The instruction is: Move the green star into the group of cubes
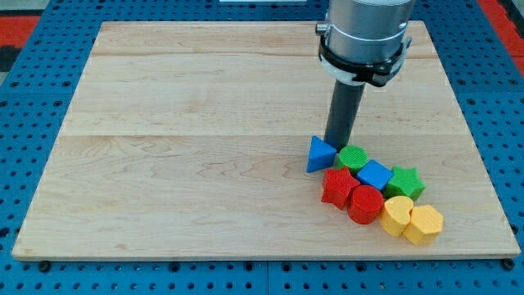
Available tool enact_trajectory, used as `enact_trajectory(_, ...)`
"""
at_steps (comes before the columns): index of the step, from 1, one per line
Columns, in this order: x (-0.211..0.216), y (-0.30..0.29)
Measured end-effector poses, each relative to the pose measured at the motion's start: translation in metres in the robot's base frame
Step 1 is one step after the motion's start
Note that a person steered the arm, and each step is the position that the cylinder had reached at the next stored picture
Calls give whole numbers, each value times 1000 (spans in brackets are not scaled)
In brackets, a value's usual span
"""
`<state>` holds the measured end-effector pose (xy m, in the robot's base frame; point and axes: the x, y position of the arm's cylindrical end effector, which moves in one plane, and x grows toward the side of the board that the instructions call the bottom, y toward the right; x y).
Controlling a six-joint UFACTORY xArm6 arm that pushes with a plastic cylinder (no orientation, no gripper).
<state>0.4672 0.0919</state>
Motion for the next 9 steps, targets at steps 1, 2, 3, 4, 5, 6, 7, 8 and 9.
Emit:
enact_trajectory(1,0,-1)
enact_trajectory(2,8,-8)
enact_trajectory(3,-4,-9)
enact_trajectory(4,-27,36)
enact_trajectory(5,-32,131)
enact_trajectory(6,20,151)
enact_trajectory(7,54,150)
enact_trajectory(8,71,128)
enact_trajectory(9,72,119)
